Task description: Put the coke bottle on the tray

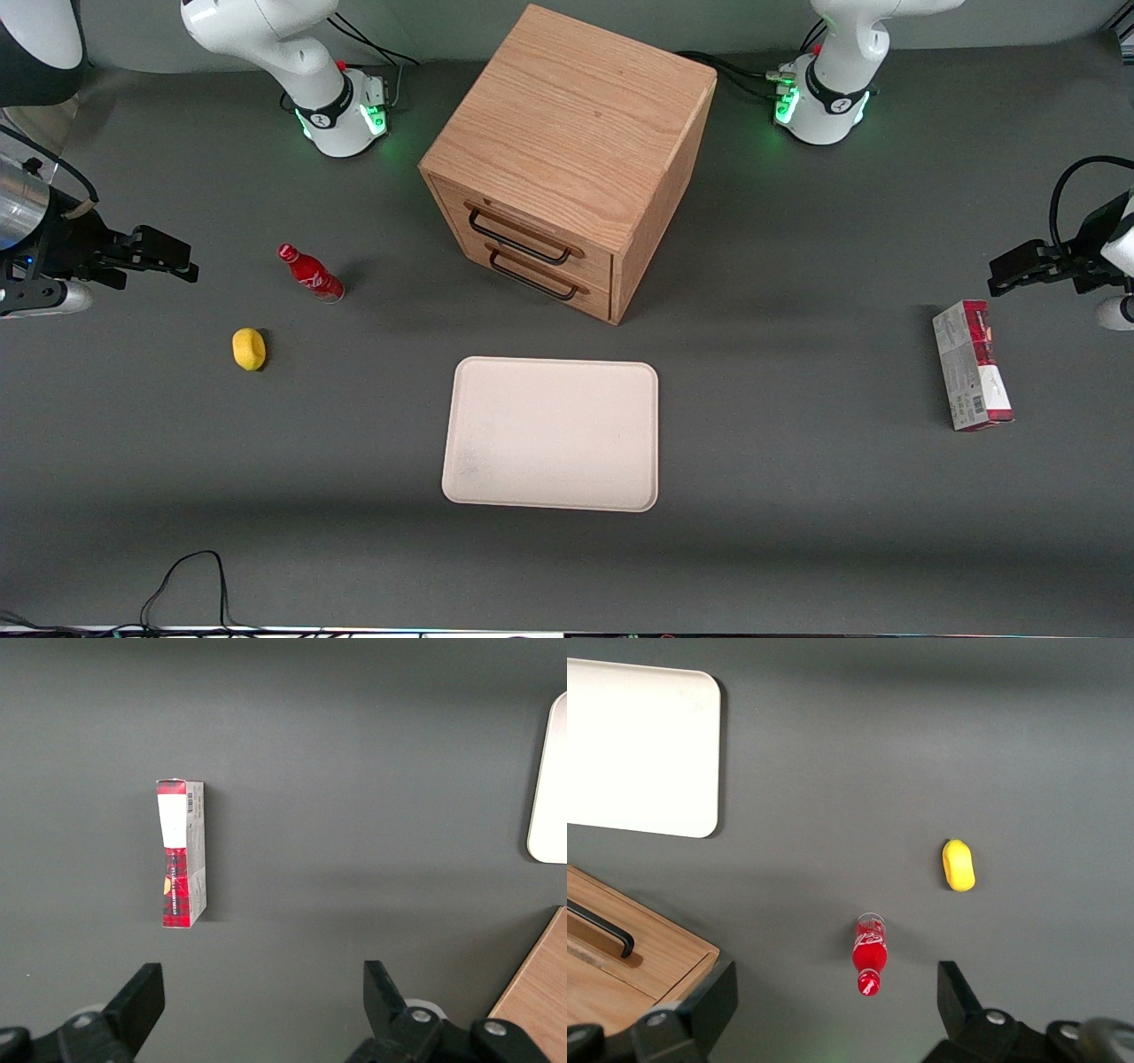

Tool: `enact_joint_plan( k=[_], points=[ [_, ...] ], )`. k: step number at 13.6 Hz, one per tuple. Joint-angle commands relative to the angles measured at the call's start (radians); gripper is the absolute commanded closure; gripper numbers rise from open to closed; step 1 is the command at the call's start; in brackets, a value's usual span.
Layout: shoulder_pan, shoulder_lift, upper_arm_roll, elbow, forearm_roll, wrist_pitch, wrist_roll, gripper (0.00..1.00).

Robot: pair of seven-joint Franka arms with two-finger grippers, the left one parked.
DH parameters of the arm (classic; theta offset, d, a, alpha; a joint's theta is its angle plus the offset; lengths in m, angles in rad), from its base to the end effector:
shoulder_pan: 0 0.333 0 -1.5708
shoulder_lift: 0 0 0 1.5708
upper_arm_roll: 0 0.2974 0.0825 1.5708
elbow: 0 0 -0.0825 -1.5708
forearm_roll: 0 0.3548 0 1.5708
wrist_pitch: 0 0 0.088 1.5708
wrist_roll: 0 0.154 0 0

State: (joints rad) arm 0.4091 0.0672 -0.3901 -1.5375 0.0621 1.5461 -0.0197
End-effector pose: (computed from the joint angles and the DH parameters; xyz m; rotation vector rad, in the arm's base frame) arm 0.5371 0.0256 0.5384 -3.1033 -0.0600 0.0831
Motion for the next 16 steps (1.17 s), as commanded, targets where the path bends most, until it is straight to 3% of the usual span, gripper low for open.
enact_joint_plan(
  k=[1, 6, 9, 12, 16],
  points=[
    [0.005, 0.008, 0.001, 0.024, 0.002, -0.026, 0.021, 0.00],
    [0.011, -0.030, 0.002, -0.016, 0.002, -0.047, 0.020, 0.00],
    [0.031, -0.177, 0.002, -0.175, -0.004, -0.031, 0.053, 0.00],
    [0.031, -0.334, 0.013, -0.343, -0.105, 0.029, 0.078, 0.00],
    [0.033, -0.429, 0.023, -0.470, -0.113, 0.064, 0.134, 0.00]
  ],
)
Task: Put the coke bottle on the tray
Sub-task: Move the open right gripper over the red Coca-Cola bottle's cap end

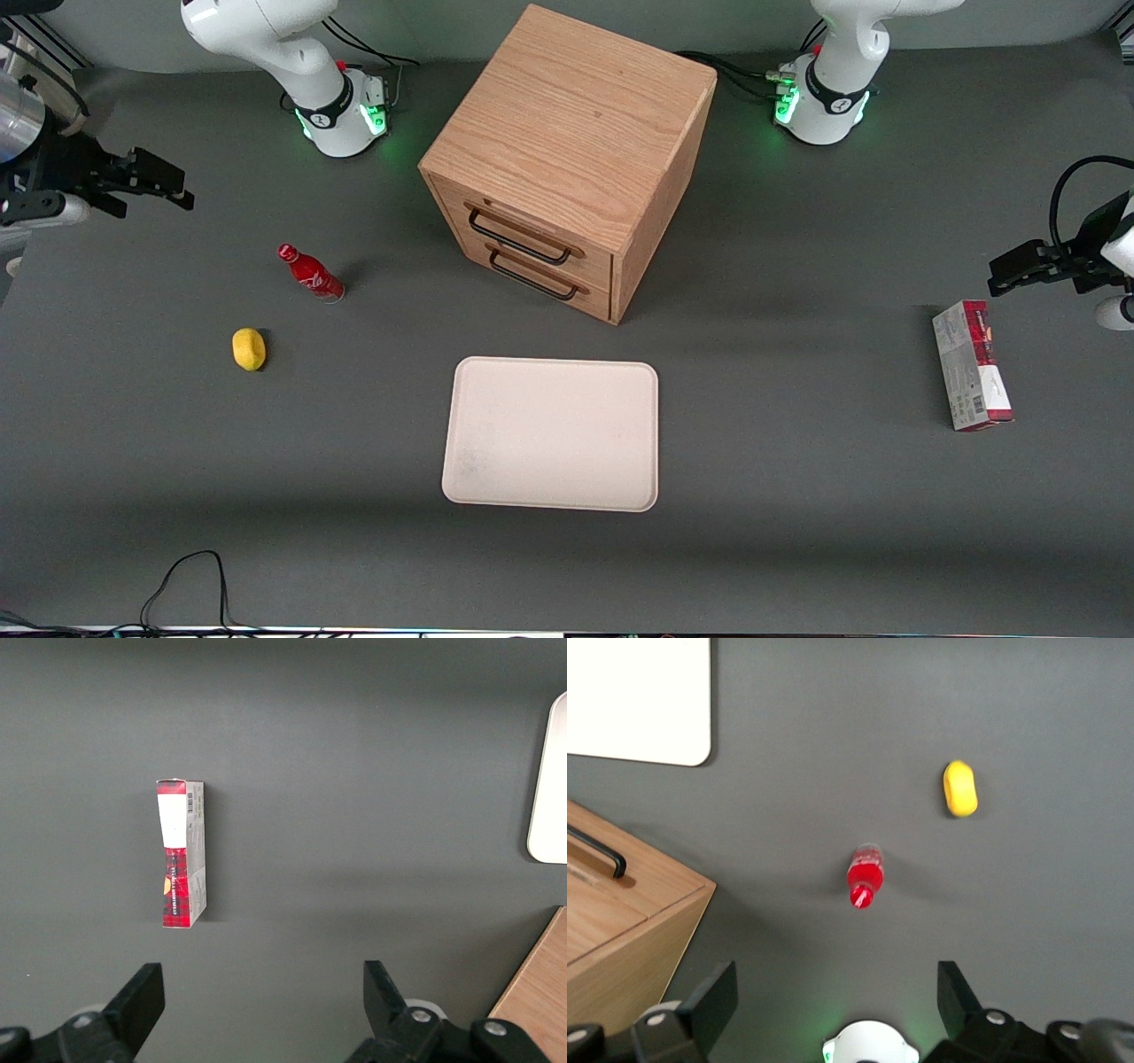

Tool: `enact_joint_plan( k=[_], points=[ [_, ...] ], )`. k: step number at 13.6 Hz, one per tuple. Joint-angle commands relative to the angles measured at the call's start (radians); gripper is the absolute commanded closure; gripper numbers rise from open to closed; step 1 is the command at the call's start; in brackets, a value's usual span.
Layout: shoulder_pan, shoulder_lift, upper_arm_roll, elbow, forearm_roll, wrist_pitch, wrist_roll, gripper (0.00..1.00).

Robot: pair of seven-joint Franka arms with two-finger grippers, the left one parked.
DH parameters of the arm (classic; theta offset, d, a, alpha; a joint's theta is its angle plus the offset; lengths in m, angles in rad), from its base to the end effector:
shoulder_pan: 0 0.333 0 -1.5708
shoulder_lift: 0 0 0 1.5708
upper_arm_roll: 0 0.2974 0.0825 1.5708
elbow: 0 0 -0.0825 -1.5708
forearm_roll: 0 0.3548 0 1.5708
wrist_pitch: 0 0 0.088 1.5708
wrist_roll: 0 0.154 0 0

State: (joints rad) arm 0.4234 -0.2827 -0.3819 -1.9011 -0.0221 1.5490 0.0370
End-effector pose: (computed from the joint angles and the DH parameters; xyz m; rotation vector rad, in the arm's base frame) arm 0.4365 -0.0007 0.5375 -3.0603 -0.0359 0.1415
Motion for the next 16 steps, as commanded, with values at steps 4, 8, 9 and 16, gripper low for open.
enact_joint_plan(
  k=[4, 8, 9, 16],
  points=[
    [0.015, -0.177, 0.054, -0.249, -0.038, 0.138, 0.107, 0.00],
    [0.015, -0.203, 0.049, -0.340, -0.067, 0.206, 0.106, 0.00],
    [0.014, -0.214, 0.047, -0.370, -0.073, 0.229, 0.106, 0.00],
    [0.009, -0.300, 0.041, -0.670, -0.124, 0.477, 0.103, 0.00]
  ],
)
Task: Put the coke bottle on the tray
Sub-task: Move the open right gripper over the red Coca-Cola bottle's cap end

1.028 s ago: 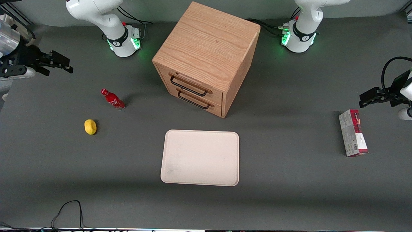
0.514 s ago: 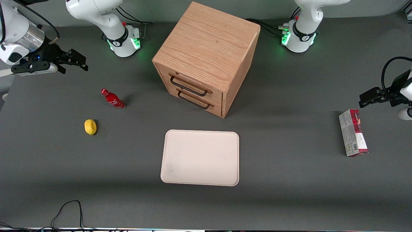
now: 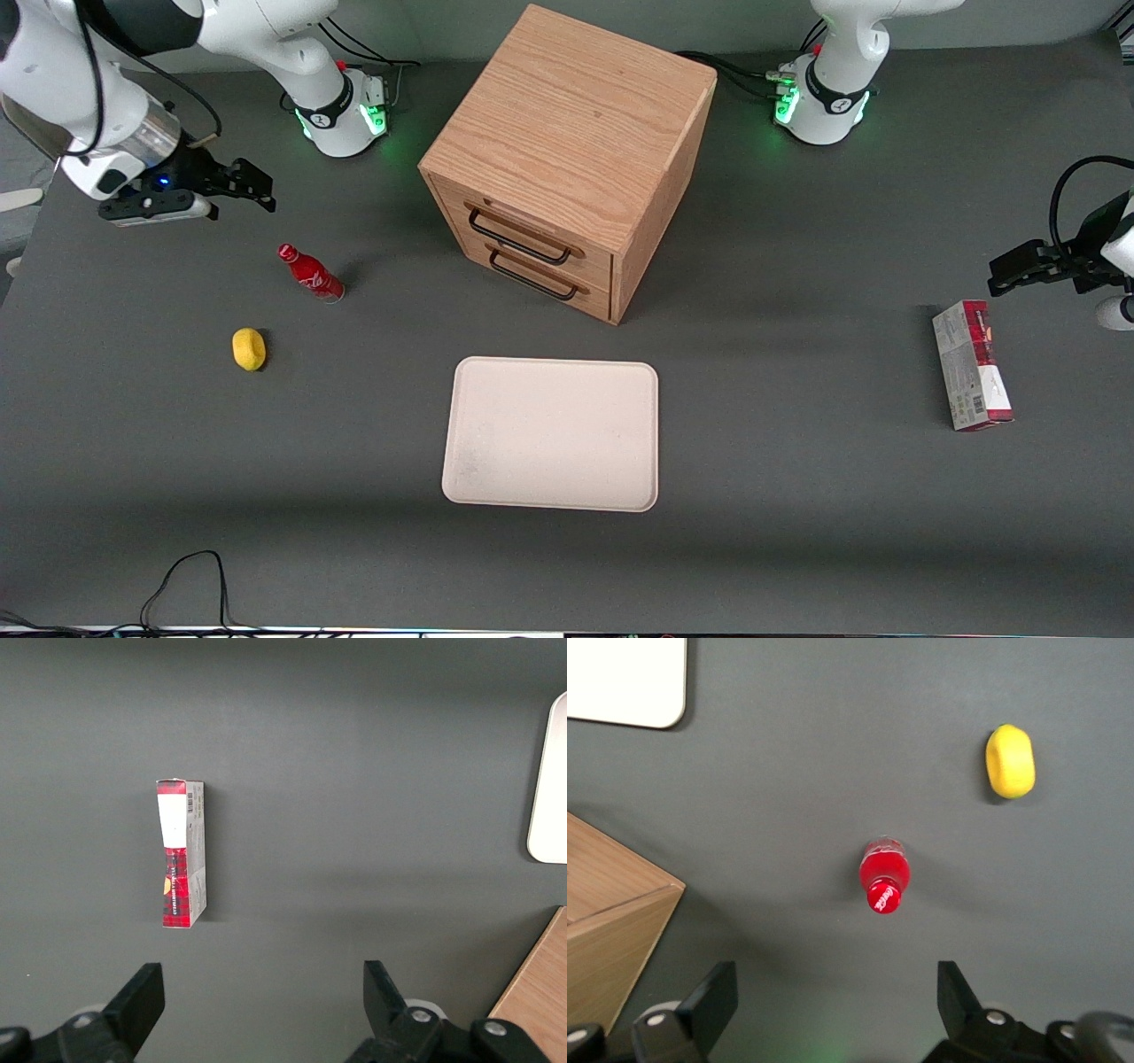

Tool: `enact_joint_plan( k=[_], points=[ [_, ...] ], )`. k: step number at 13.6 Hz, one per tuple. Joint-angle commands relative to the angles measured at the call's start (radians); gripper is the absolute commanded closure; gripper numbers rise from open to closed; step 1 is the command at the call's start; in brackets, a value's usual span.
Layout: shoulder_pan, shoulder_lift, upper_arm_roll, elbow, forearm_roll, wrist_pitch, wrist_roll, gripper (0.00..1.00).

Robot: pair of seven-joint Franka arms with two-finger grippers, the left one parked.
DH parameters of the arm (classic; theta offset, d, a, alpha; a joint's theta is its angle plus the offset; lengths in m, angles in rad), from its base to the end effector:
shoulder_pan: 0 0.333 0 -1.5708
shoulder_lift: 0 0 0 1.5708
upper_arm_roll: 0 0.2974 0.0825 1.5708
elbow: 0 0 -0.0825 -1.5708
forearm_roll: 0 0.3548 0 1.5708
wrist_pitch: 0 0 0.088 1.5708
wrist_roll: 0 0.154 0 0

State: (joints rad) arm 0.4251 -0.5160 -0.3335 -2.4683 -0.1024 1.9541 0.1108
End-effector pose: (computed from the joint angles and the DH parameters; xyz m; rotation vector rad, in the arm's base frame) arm 0.3755 0.0255 0.4117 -3.0749 -0.0963 0.0415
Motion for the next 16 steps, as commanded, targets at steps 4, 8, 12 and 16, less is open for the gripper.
enact_joint_plan(
  k=[4, 8, 12, 16],
  points=[
    [0.011, -0.062, -0.093, -0.159, -0.114, 0.153, -0.025, 0.00],
    [0.011, -0.052, -0.148, -0.205, -0.115, 0.227, -0.072, 0.00],
    [0.012, -0.047, -0.148, -0.238, -0.115, 0.270, -0.063, 0.00],
    [0.012, -0.029, -0.148, -0.308, -0.117, 0.380, -0.060, 0.00]
  ],
)
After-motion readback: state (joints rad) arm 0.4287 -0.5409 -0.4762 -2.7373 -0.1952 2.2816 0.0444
